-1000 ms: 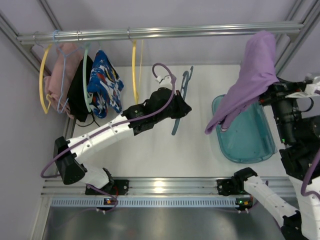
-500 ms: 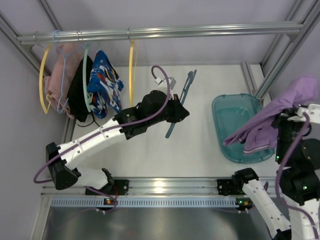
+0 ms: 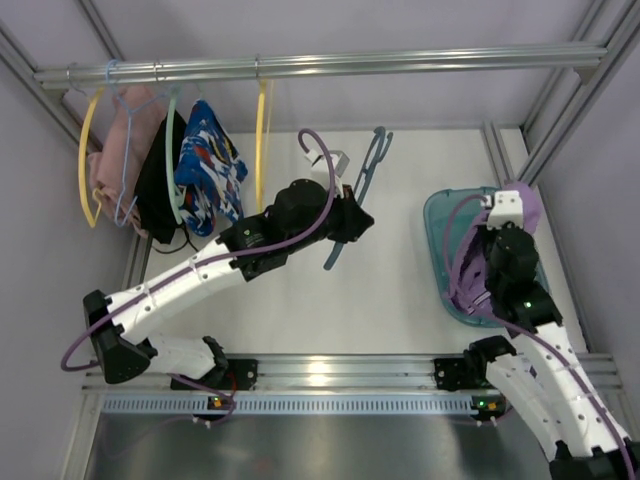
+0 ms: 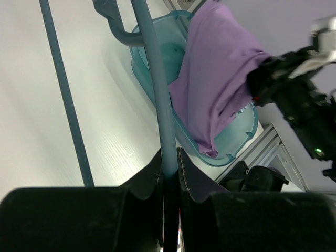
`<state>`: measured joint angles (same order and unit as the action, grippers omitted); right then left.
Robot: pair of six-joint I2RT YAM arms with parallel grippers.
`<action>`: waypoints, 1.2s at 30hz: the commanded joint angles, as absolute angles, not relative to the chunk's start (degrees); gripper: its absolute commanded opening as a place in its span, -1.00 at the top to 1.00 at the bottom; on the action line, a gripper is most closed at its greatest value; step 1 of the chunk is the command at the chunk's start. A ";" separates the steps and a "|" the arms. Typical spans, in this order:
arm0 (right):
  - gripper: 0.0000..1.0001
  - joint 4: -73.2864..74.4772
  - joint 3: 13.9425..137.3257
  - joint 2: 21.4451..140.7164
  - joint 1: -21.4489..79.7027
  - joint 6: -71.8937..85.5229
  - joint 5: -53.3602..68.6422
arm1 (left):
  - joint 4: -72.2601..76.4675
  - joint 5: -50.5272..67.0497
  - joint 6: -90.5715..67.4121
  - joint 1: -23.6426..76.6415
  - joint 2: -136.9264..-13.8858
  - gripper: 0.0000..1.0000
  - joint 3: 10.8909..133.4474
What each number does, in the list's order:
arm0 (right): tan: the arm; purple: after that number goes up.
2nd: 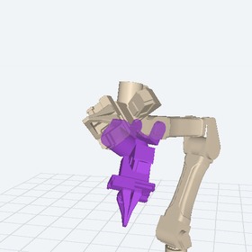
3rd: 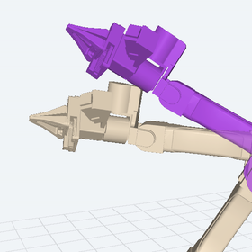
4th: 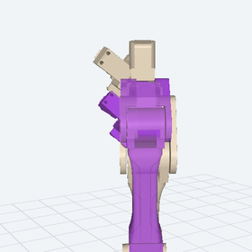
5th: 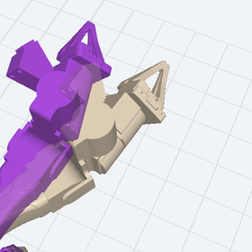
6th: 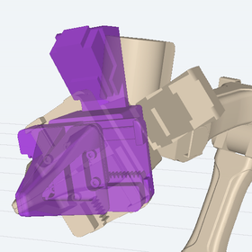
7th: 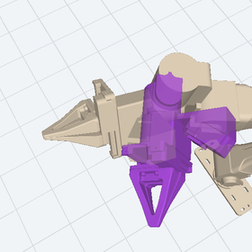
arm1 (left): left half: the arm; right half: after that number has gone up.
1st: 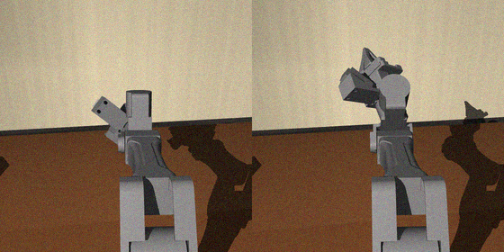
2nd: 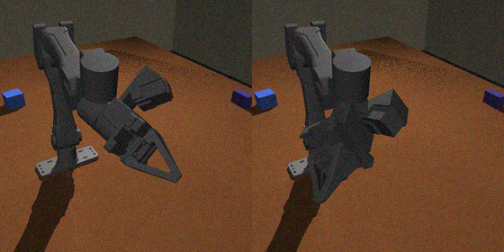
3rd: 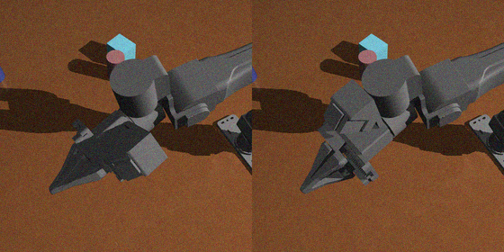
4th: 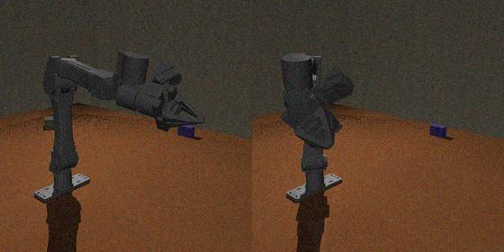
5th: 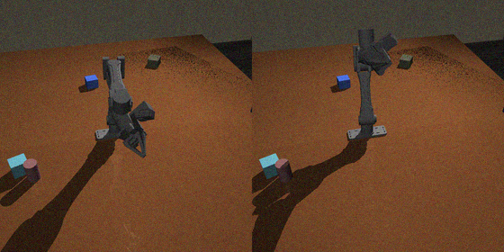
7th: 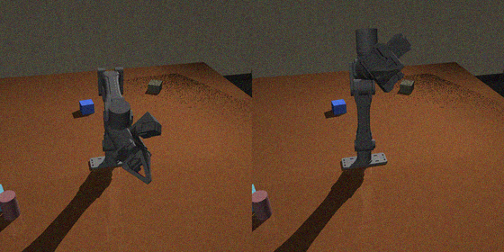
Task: Remove the trousers from the hanger
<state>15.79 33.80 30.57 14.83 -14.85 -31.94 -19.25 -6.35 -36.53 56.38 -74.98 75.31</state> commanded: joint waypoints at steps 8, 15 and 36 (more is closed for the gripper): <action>0.31 -2.38 34.27 54.13 13.89 -10.64 -22.34 | -14.59 -10.02 -32.61 56.34 -71.98 1.00 77.34; -0.70 7.98 41.74 49.15 12.83 -4.66 -14.42 | -14.59 -10.11 -34.98 55.81 -71.72 1.00 77.25; -0.99 23.82 51.86 32.96 12.66 -5.36 -0.97 | -9.85 -6.76 -36.58 50.71 -69.61 1.00 82.37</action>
